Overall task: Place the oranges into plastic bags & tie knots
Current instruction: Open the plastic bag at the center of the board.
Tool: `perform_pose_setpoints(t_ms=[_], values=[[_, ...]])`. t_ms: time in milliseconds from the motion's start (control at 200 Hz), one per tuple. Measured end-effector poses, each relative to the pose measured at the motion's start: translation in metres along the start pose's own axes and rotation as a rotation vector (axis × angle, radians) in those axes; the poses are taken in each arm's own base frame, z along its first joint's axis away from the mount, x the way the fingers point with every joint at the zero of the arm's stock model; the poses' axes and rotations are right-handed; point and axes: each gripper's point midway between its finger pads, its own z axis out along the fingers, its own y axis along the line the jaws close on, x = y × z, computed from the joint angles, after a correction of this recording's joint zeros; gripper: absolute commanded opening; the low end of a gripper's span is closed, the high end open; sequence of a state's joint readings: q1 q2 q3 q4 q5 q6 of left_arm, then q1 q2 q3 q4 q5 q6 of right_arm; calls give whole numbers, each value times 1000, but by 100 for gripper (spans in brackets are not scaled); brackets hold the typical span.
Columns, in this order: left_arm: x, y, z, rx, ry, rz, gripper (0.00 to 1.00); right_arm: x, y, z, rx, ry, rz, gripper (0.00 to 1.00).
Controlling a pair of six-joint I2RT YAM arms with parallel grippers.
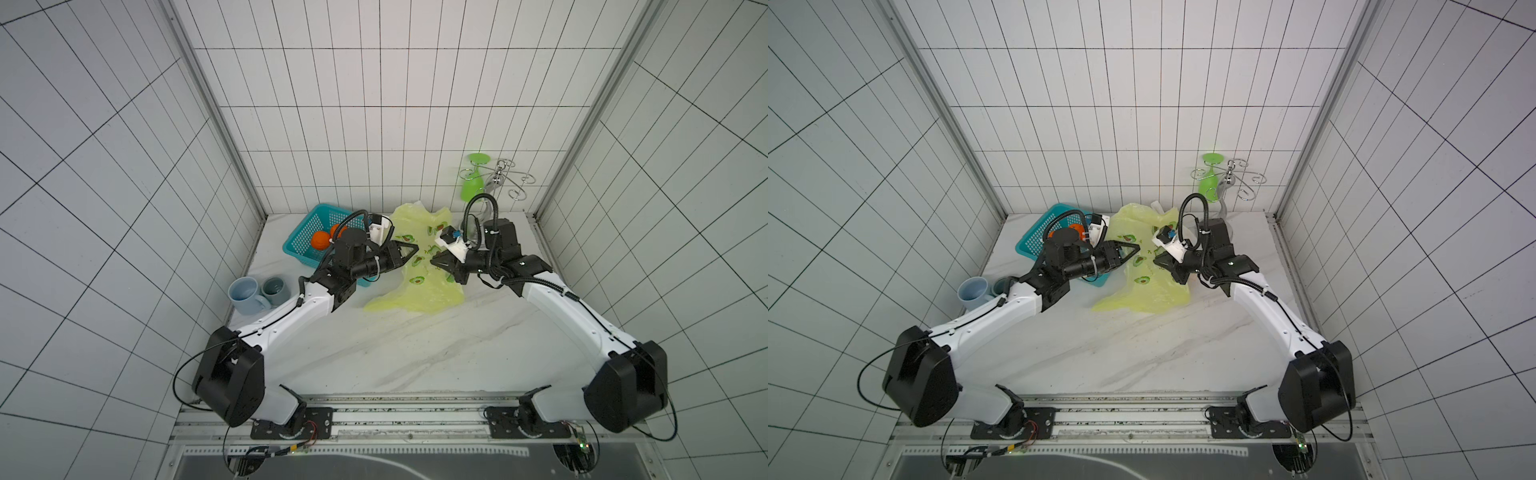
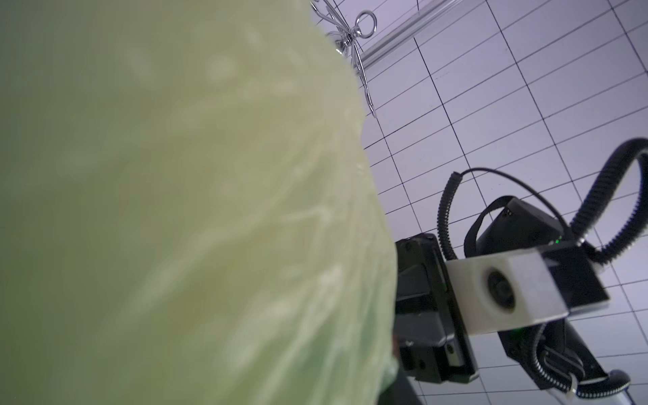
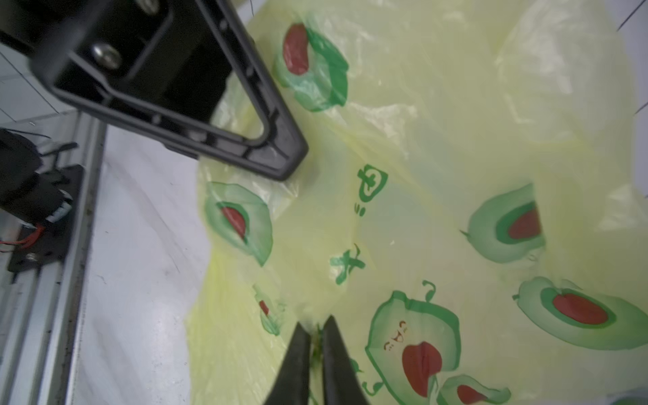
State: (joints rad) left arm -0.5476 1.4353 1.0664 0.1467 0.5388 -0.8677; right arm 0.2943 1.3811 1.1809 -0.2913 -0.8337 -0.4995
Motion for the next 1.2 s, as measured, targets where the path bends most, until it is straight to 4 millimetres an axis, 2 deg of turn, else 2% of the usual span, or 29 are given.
perform_pose_setpoints(t_ms=[80,145,260,330,435,540,760,835,930,995,1039,1079,1144,1199], values=[[-2,-6,-10,26,1,85,62,-3,-12,-28,-43,-82,34,0],[-10,-9,-27,44,-19,180,65,0,-16,-44,-77,-123,65,0],[-26,-9,-61,54,-70,344,67,-9,3,-52,-211,-199,92,0],[-26,-11,-70,55,-77,431,68,-15,14,-54,-281,-234,98,0],[-6,-15,-63,77,-38,523,71,-21,27,-53,-347,-260,104,0],[10,-10,-49,58,-3,551,72,-26,39,-51,-400,-271,111,0],[5,25,-21,-38,24,512,72,-31,48,-51,-454,-289,126,0],[10,31,-11,-40,42,480,63,-31,49,-52,-469,-294,136,0],[19,33,6,-10,68,423,27,-29,46,-48,-477,-291,155,0],[22,31,18,24,92,384,0,-24,38,-48,-451,-281,176,0],[22,30,23,41,104,366,0,-19,27,-48,-395,-257,196,0],[19,31,21,44,104,355,0,-10,6,-48,-287,-213,224,0],[7,33,10,39,76,351,0,15,-40,-53,-22,-105,286,0],[-7,36,-5,21,35,357,0,36,-78,-65,207,-13,323,0]])
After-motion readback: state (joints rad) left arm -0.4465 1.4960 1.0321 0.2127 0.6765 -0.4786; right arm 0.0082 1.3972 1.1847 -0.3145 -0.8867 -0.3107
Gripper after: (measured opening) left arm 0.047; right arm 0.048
